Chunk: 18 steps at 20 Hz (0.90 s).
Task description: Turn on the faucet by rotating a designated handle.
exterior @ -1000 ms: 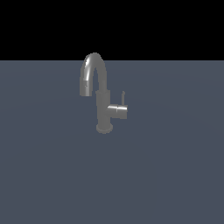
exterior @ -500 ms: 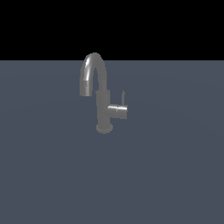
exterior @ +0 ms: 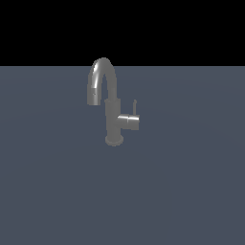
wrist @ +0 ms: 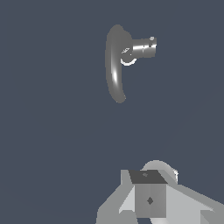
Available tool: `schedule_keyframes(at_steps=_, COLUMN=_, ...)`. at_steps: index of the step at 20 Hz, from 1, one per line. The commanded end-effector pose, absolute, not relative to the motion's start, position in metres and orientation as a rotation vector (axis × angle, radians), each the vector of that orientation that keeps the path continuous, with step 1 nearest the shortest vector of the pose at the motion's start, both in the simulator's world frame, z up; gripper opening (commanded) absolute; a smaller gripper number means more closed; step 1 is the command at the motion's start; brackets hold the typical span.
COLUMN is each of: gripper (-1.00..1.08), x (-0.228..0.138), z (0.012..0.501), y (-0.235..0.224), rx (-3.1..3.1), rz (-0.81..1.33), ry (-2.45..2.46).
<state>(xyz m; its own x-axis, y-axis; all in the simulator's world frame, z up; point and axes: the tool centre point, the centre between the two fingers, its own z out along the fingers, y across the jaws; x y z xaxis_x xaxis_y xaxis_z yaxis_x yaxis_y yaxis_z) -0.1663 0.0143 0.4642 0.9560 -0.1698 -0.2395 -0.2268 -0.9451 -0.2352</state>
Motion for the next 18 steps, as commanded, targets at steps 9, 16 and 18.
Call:
schedule_keyframes(at_steps=9, gripper=-1.00, x=-0.104, z=0.434, y=0.001, rx=-2.589, rz=0.502, ry=0.548)
schedule_keyframes(at_steps=16, gripper=-1.00, x=-0.065, z=0.406, y=-0.012, rx=-2.385, rz=0.619, ry=0.708)
schedule_keyframes(at_steps=18, gripper=-1.00, x=-0.054, z=0.396, y=-0.016, rx=-2.322, rz=0.651, ry=0.753)
